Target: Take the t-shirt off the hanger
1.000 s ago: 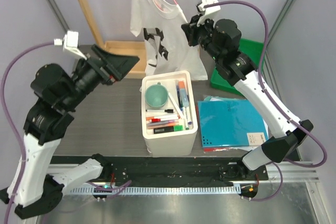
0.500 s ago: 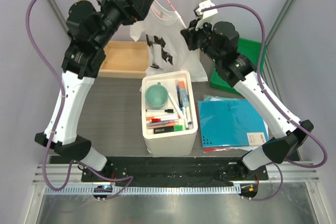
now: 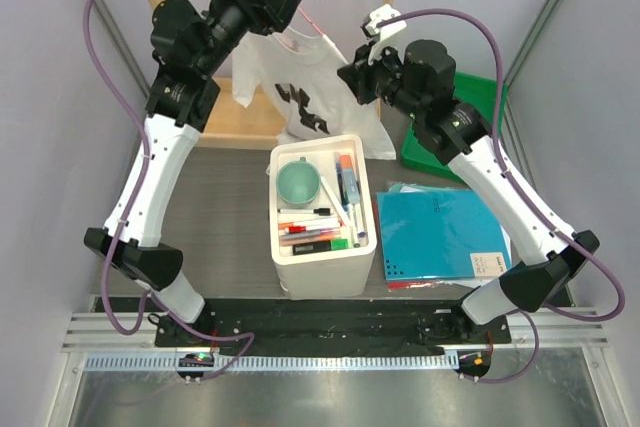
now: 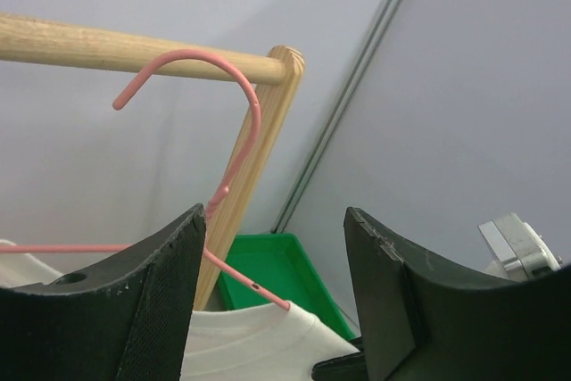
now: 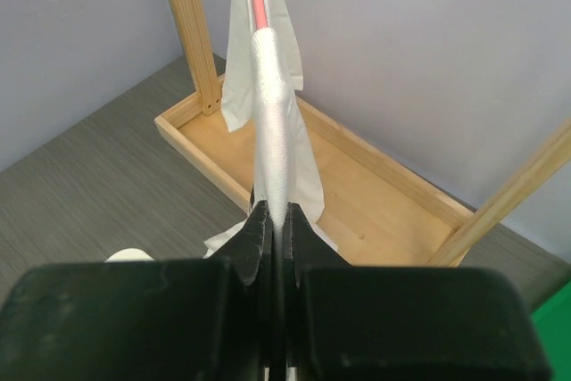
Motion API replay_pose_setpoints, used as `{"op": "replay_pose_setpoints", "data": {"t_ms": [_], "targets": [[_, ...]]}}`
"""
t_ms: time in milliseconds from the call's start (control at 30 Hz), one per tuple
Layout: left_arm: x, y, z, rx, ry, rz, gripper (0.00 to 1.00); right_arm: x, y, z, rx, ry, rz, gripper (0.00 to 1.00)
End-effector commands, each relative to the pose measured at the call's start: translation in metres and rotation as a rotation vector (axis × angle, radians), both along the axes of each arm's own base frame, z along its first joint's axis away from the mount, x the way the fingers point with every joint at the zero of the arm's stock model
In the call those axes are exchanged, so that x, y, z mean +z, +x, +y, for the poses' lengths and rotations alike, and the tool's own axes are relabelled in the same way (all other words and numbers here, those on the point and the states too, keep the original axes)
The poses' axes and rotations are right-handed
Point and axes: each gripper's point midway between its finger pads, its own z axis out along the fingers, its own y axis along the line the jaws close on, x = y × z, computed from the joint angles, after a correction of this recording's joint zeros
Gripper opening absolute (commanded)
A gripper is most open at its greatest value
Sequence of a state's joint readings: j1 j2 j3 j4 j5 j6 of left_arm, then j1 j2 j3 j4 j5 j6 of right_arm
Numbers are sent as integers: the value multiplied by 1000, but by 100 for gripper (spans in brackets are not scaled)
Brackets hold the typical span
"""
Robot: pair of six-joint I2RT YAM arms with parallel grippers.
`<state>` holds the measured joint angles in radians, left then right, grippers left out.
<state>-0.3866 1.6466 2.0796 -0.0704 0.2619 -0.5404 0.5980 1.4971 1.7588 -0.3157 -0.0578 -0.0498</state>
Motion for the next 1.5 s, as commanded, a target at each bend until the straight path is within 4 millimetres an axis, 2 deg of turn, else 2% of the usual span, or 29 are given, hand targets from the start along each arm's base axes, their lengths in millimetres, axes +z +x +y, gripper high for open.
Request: {"op": "replay_pose_setpoints", "data": {"t_ms": [0,233,567,733,933,967,1000,1033,1100,1233,1267,1367,1400,1467], "targets": [[14,-11,-3,-22,40,-112,63,65,-23,-4,59,83,-151,1],[1,-4,6,40,95,-106,61,65,-27,-1,91,72,-155,1],[-7,20,3,85,87,-74,47,66,-29,0,107,48,-167,1],[-7,25,5,99,85,-72,43,67,-29,-4,99,7,-200,1],[-4,24,6,105,74,-77,31,65,-27,-12,90,-121,-282,1],[-2,24,7,107,68,-80,23,66,-29,-14,88,-139,-299,1],[-2,24,8,112,62,-76,10,66,-27,-18,74,-165,-315,1],[1,25,12,132,42,-70,0,66,-25,-20,67,-201,-343,1],[5,25,18,161,23,-63,0,68,-21,-25,37,-225,-361,1],[14,25,43,286,-77,-53,0,82,-9,-38,-68,-233,-377,1],[24,16,48,300,-98,-77,0,85,-6,-43,-101,-220,-369,1],[32,7,54,353,-137,-125,0,92,-6,-47,-133,-187,-367,26],[36,2,56,369,-130,-147,0,95,-6,-49,-145,-161,-366,48],[45,-7,54,377,-126,-171,0,98,-6,-57,-186,-134,-357,72]]}}
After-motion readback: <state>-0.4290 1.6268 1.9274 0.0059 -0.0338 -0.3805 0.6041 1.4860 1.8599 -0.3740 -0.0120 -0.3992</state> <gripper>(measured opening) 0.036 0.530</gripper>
